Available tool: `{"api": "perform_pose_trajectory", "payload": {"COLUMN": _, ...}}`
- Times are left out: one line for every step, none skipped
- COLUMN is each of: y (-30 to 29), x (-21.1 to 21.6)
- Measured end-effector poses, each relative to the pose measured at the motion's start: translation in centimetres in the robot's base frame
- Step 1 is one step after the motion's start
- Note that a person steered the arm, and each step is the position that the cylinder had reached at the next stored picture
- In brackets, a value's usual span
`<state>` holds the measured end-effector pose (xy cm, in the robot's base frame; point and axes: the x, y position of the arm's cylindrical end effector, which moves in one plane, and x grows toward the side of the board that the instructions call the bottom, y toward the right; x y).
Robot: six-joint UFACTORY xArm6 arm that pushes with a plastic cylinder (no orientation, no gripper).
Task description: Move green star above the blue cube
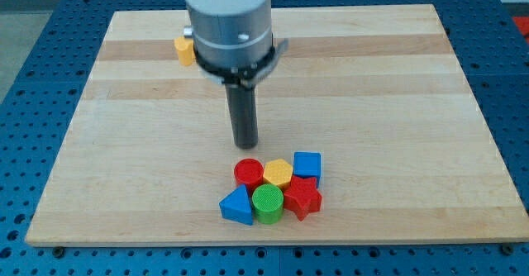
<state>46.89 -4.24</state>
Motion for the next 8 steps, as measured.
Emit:
{"api": "perform_pose_trajectory", "payload": {"y": 0.1, "x": -6.9}}
{"api": "perform_pose_trajectory", "payload": {"y": 0.2, "x": -12.9}}
{"api": "perform_pose_trajectory", "payload": {"y": 0.5, "x": -18.1}}
{"api": "perform_pose_trajectory", "payload": {"y": 0.6, "x": -21.3}}
{"api": "perform_pose_trajectory", "payload": {"y": 3.4, "x": -21.6}}
{"api": "perform_pose_trajectory", "payload": {"y": 5.7, "x": -25.0}}
{"api": "perform_pose_trajectory", "payload": {"y": 5.3, "x": -27.6}}
{"api": "perform_pose_trajectory", "payload": {"y": 1.5, "x": -27.4}}
